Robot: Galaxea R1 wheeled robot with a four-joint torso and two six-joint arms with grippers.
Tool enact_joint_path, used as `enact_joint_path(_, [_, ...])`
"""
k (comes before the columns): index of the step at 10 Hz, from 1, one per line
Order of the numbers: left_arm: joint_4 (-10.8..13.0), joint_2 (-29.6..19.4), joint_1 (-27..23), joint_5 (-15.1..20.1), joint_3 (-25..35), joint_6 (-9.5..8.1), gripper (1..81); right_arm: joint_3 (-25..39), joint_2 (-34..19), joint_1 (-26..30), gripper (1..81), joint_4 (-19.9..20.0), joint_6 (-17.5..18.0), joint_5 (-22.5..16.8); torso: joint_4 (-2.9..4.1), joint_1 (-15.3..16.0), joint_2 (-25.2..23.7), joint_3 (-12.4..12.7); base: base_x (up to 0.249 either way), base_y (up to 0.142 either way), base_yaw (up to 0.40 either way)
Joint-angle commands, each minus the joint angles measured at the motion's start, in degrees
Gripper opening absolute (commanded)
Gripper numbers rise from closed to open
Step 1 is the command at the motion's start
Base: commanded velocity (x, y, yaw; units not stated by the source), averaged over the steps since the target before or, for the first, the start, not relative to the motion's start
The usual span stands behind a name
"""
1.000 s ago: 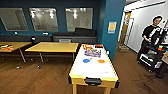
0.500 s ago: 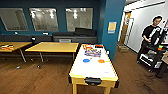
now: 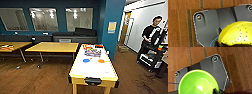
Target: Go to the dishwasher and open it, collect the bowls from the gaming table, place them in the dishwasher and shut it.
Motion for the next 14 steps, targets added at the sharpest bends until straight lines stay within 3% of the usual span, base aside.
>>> enact_joint_path(1, [0.4,0.0,-3.3,3.3,-0.2,0.37,1.0,-0.7,-1.0,2.6,1.0,-1.0,-0.2,-2.5,0.0,0.0,0.0,0.0,0.0,0.0,0.0])
enact_joint_path(8, [1.1,-0.1,-3.1,3.2,0.1,0.46,1.0,-0.8,-1.0,2.6,1.0,-1.0,-0.1,-2.4,0.0,0.0,0.0,0.0,-0.01,0.0,0.0])
enact_joint_path(14, [1.9,-0.7,-2.9,1.9,1.2,0.38,1.0,-0.8,-1.0,2.2,1.0,-0.7,-0.1,-2.3,0.0,-0.1,-0.1,0.0,0.0,0.0,-0.291])
